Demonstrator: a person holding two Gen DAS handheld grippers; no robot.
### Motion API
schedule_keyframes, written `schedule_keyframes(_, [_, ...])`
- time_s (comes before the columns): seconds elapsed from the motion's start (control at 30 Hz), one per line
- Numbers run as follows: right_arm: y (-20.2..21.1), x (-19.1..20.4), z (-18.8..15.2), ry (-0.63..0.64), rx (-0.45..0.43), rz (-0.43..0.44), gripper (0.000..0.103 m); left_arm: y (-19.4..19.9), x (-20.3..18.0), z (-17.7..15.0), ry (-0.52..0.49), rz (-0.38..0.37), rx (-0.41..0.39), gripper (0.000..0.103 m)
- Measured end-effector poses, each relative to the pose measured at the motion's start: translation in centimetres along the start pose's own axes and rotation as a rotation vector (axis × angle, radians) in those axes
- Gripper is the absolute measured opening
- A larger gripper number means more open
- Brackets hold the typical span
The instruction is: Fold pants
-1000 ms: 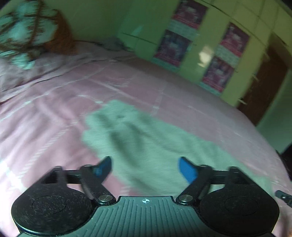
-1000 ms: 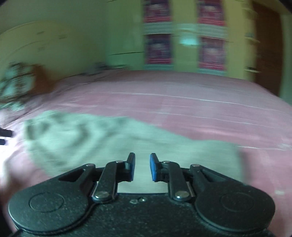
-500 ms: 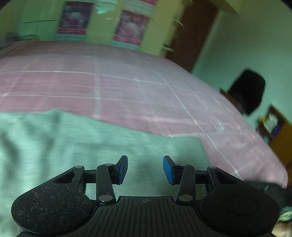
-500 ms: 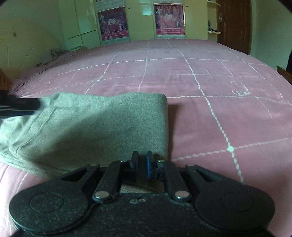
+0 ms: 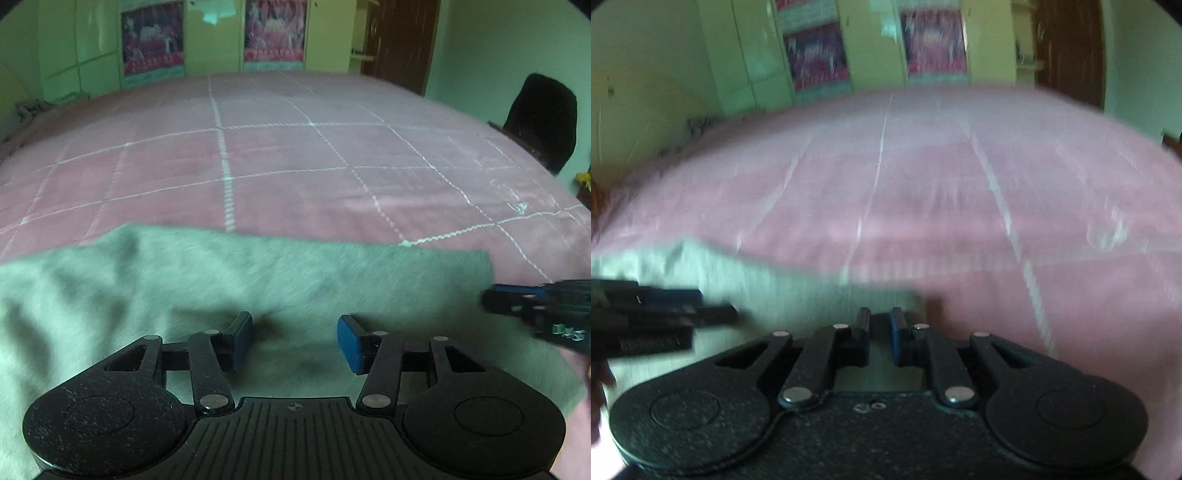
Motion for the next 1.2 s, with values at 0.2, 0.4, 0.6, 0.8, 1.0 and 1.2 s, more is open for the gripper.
schedule_keyframes(0.2, [5.4,0.6,-3.7,0.078,-0.034,0.043,0.021,6.1,3.6,-5.2,-0.086,0.141,-0.071,0.091])
schedule_keyframes(0.4, [10.1,-1.5,-5.0,0.057,-0.152,-0.028,0.041,14.8,15.0,-8.6,0.233,0.189,-0.179,0.091])
schedule_keyframes(0.6, [9.0,-3.6,-4.8,-0.119,-0.121,-0.021,0.041,18.4,29.6,-13.0,0.716,0.187,-0.254,0.090])
schedule_keyframes(0.8, [9.3,-3.8,-5.4,-0.128,-0.133,-0.078,0.042,13.2,37.3,-16.3,1.157,-0.127,-0.323,0.090])
schedule_keyframes(1.0, [9.7,-4.2,-5.7,-0.159,-0.139,-0.118,0.042,8.7,38.0,-12.5,1.002,-0.182,-0.338,0.071])
schedule_keyframes(1.2, [9.7,-4.9,-5.0,-0.186,-0.134,-0.119,0.042,11.3,37.7,-12.3,0.977,-0.191,-0.454,0.031])
Point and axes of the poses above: each gripper's, at about its wrist camera, not at the fingertips, and y roughly against the way its jaws point, x to its left, z to its top, the point moved 9 cm from there along -y, roughly the way its jaws point, and after that the axes turned 2 degrees about -y, right-handed, at the moved point
